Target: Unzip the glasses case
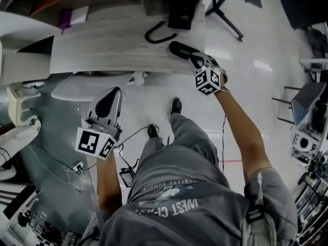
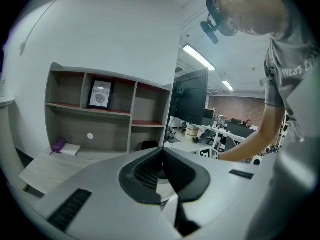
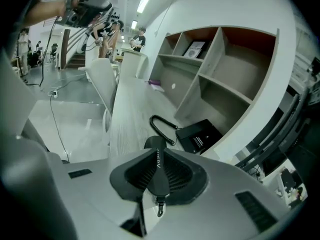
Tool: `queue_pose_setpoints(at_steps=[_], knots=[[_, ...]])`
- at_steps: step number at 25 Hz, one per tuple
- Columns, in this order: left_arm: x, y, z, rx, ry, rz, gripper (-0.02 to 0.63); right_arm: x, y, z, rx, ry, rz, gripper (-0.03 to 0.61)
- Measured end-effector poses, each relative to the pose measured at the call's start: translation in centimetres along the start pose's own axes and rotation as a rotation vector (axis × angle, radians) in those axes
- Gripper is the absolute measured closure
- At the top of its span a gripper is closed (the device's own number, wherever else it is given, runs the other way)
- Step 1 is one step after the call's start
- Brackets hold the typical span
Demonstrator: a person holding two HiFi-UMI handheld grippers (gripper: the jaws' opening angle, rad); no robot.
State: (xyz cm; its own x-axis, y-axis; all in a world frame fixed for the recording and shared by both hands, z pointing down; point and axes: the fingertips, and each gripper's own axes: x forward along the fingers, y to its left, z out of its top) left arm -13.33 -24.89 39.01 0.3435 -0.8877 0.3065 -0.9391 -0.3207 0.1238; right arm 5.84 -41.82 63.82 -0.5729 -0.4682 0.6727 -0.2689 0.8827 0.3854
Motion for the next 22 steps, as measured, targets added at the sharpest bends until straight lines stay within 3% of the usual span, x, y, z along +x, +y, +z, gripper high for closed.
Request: queue_pose_setpoints(at_steps=[12, 22], knots=[[1.5, 0.9, -1.8, -0.05, 0.045, 0.021, 0.614, 5.3, 1.9, -4.3, -0.141, 0.079, 0.106, 0.394], [3.0, 1.2, -3.1, -0.077, 0.066, 0.016, 0.615, 8.0, -0.5, -5.6, -0.132, 0.054, 0.076, 0.268]])
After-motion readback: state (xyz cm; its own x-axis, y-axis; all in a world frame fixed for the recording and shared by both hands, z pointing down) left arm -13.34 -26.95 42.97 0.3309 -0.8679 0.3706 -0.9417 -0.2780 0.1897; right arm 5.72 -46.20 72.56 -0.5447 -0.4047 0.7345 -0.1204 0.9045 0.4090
